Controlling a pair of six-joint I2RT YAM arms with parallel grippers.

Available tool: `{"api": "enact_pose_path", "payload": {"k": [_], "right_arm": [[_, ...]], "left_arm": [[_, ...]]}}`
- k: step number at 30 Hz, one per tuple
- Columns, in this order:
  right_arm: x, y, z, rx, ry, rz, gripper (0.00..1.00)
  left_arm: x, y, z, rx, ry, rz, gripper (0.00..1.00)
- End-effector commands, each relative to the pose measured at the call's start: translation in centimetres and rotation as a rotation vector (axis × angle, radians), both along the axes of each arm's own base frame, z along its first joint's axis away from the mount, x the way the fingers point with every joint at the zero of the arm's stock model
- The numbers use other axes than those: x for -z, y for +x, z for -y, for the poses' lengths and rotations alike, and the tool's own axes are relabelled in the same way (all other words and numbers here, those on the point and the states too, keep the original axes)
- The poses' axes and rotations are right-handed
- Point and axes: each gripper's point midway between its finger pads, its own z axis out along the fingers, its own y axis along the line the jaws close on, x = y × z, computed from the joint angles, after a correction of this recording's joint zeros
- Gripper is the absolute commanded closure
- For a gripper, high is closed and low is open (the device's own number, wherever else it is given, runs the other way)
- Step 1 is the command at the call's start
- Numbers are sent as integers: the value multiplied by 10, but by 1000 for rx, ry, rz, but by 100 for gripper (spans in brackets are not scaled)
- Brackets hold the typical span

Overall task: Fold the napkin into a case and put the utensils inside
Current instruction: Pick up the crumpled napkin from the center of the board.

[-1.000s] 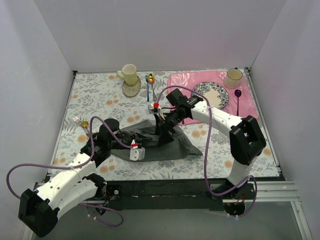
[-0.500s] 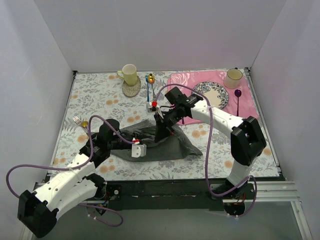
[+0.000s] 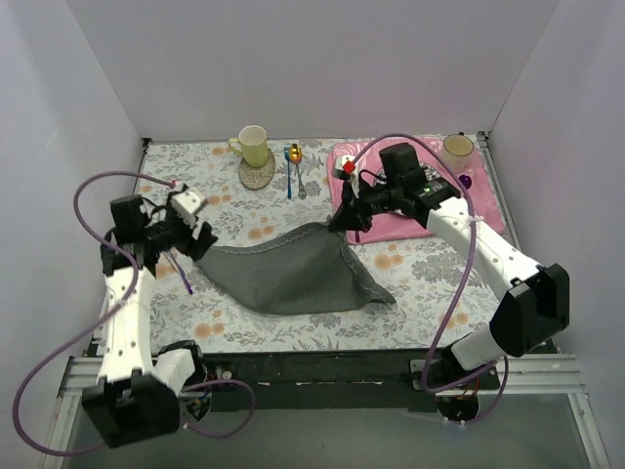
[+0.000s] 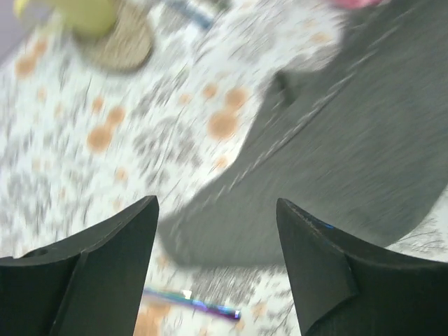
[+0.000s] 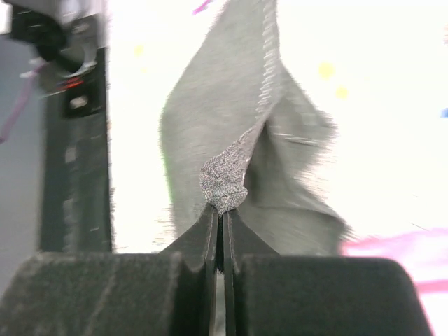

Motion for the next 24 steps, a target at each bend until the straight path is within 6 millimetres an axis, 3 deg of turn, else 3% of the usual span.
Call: {"api": "enact_pose_path", "payload": {"k": [1,2,4,6,10,16,18,20,24], "right_arm": [[-43,15,12,81,38,181,99],[-41,18,16,91,19,211,99],[-32,17,21,95,-19,205,99],[-23,16,23,98,-54,178,99],[-1,15,23,95,-110,106,99],[19,3,22,106,-131,48,99],[17,3,21,115,-115,66,99],[20,2,22,123,-128,63,99],[28,1,26,136,-169,34,99]], "left_arm": [[47,2,-54,-83,-143,-360,30],[36,15,-75,-98,-122,-335,22],[67,26,-89,-136,-191,-531,15],[72,41,-108,-196,-241,-590,15],[90,61,-120,-307,-264,-616,20],[131,74,-107,-472,-141,-657,23],[146,81,-104,-533,-79,-668,24],[153,83,-90,-542,-67,-698,25],[167,93,-85,-598,-56,-710,29]]}}
